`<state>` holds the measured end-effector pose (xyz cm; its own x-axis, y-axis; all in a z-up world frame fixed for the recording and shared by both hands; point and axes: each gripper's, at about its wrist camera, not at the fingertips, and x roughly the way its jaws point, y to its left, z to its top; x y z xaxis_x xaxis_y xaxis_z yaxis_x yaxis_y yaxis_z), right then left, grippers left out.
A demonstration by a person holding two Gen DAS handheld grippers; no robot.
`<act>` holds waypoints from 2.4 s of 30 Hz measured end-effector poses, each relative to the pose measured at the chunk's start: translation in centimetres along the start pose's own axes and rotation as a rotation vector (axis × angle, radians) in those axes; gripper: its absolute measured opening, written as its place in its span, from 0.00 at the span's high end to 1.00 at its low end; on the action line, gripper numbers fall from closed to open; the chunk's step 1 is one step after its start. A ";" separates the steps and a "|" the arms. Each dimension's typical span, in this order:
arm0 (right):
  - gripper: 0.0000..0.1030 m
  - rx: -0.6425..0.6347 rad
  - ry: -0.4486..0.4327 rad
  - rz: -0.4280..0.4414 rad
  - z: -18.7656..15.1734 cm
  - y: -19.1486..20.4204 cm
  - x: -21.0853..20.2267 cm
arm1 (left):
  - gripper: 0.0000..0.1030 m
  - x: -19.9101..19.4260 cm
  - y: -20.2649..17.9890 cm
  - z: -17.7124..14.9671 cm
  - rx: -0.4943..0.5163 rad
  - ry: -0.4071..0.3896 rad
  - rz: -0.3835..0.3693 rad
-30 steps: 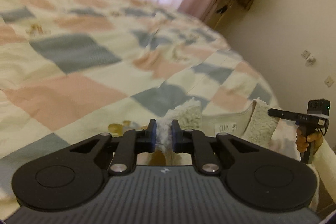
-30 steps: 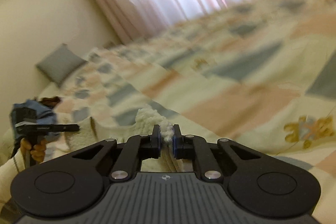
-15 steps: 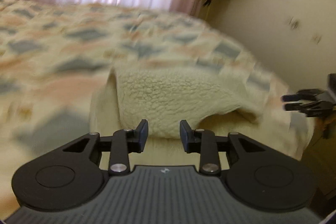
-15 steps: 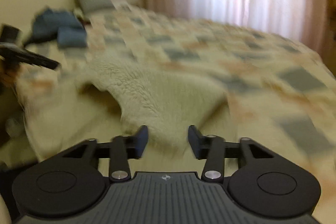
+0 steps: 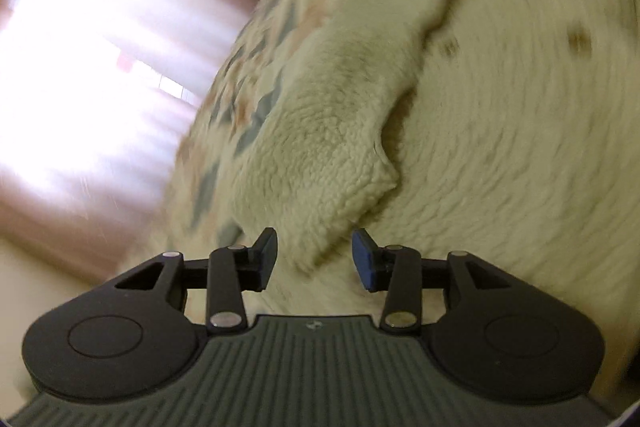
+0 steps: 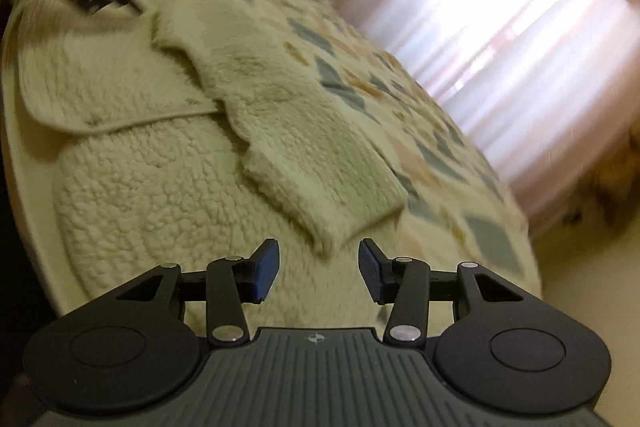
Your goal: Fold clothes
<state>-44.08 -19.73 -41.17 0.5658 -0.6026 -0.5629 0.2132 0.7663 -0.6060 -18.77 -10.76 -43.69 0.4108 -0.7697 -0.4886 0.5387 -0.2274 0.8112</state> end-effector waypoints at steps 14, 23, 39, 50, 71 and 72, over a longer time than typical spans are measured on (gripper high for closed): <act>0.94 -0.344 -0.037 -0.062 0.1 1.5 8.3 | 0.88 5.6 -0.7 -1.5 0.279 -0.060 0.002; 0.94 -0.246 -0.060 -0.095 -1.2 0.3 -1.0 | 0.88 -4.3 -0.8 -0.4 0.120 -0.113 -0.016; 0.94 -0.222 0.023 -0.042 -3.6 6.9 -2.6 | 0.87 -7.5 -6.6 -0.6 0.083 -0.040 -0.003; 0.74 -0.185 0.087 -0.033 -4.5 7.7 -2.0 | 0.85 -8.5 -9.3 -1.2 0.056 -0.023 -0.020; 0.69 0.523 -0.041 0.087 3.3 -5.4 6.2 | 0.82 3.1 9.4 1.3 -0.726 -0.016 -0.070; 0.71 0.533 -0.030 0.093 3.0 -5.6 7.3 | 0.83 4.7 9.8 1.1 -0.735 0.005 -0.078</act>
<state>-38.74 -27.77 -40.18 0.6226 -0.5260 -0.5793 0.5311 0.8278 -0.1808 -12.37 -17.22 -37.69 0.3536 -0.7646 -0.5389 0.9194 0.1782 0.3506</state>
